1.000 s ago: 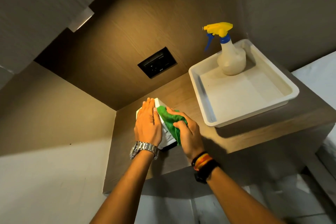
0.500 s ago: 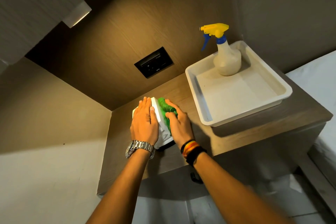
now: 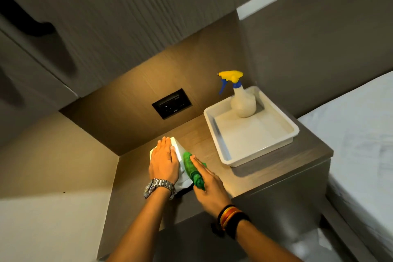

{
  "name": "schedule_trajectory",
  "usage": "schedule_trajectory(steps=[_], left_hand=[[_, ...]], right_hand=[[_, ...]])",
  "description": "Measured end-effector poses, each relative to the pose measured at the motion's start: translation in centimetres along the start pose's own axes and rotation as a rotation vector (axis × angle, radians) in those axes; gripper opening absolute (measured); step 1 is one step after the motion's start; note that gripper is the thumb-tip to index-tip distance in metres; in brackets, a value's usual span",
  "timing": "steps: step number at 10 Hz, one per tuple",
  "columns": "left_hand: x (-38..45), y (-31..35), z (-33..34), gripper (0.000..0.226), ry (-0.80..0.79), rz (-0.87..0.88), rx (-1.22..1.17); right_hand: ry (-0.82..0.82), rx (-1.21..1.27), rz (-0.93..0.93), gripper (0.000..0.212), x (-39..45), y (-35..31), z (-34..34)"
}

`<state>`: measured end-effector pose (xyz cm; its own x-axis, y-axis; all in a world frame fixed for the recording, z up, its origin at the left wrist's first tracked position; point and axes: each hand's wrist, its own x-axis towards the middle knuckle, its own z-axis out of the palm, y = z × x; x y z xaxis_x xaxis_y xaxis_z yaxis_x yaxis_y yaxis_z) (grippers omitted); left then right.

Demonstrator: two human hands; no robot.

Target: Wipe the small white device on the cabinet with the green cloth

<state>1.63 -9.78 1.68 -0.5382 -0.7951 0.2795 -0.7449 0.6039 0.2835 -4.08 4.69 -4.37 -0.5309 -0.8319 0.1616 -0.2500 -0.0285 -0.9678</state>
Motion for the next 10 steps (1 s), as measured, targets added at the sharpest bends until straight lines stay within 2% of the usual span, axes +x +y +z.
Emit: schedule_trajectory(steps=[1,2,3,4,5,6,7,8,9,10], left_hand=[[0.3,-0.1,-0.1,0.050,-0.043,0.019,0.020],[0.7,0.0,-0.4,0.053,-0.119,0.016,0.066],[1.1,1.3,-0.2,0.054,-0.113,0.143,0.219],[0.8,5.0,2.0,0.056,-0.120,0.280,0.189],[0.4,8.9,5.7,0.058,-0.188,0.290,0.152],[0.2,10.3,8.8,0.061,-0.270,0.235,0.144],[0.2,10.0,10.0,0.062,-0.306,0.199,0.125],[-0.3,9.8,9.0,0.061,-0.238,0.202,0.091],[-1.2,10.0,6.2,0.062,-0.176,0.239,0.095],[-2.7,10.2,2.9,0.063,-0.093,0.303,0.090]], right_hand=[[0.030,-0.104,-0.079,0.078,0.4,-1.4,-3.3],[0.129,-0.236,-0.167,0.079,3.6,-2.8,-7.9],[0.141,-0.553,-0.155,0.075,8.0,-2.9,-12.4],[0.028,-0.923,0.050,0.068,10.7,-0.4,-15.1],[-0.164,-1.058,0.284,0.070,11.3,2.7,-15.8],[-0.356,-1.072,0.467,0.100,12.0,5.1,-15.0],[-0.423,-1.139,0.517,0.112,12.7,5.7,-14.6],[-0.404,-1.109,0.496,0.099,12.6,5.8,-14.5],[-0.272,-0.968,0.427,0.074,10.9,2.6,-14.9],[0.003,-0.710,0.241,0.047,6.4,-0.6,-15.1]])
